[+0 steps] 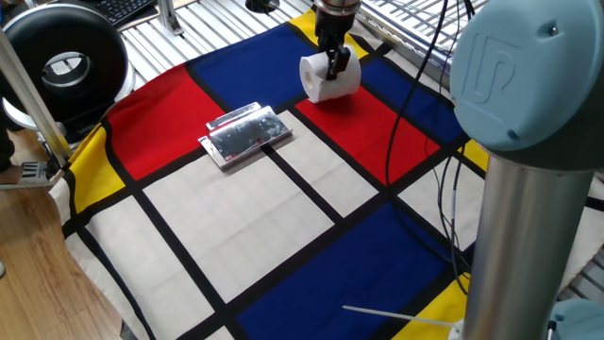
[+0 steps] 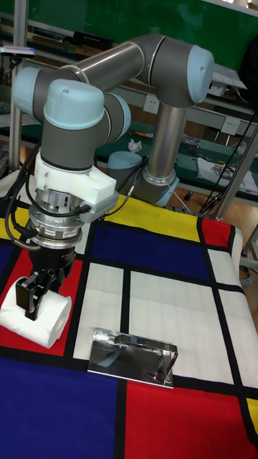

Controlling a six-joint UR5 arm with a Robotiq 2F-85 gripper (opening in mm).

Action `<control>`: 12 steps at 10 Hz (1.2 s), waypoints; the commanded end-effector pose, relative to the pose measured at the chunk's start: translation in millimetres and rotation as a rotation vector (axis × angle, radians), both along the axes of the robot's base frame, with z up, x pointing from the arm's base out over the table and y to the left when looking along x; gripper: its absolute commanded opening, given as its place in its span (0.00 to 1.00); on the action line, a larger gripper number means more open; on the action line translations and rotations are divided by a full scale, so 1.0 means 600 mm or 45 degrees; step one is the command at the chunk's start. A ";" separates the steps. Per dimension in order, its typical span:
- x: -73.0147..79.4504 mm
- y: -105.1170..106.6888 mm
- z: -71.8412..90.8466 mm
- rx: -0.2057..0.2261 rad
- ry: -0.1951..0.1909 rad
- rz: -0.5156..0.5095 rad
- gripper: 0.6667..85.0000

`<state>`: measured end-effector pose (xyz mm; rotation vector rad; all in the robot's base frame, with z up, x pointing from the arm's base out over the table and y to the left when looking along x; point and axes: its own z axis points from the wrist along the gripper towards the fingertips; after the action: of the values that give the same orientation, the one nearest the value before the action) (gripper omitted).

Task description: Put the toilet paper on its holder

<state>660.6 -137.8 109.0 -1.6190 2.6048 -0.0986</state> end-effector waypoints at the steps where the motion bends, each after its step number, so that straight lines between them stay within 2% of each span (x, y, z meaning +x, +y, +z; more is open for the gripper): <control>1: -0.005 -0.003 0.002 -0.006 0.015 0.019 0.00; 3: -0.008 -0.002 0.002 -0.007 0.026 0.045 0.00; 4: -0.009 0.008 0.002 0.011 0.033 0.045 0.00; 6: 0.001 0.026 0.002 0.000 0.028 0.052 0.00; 12: 0.015 0.121 0.003 0.016 0.019 0.008 0.00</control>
<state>665.7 -89.2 110.4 -1.6601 2.6037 -0.0850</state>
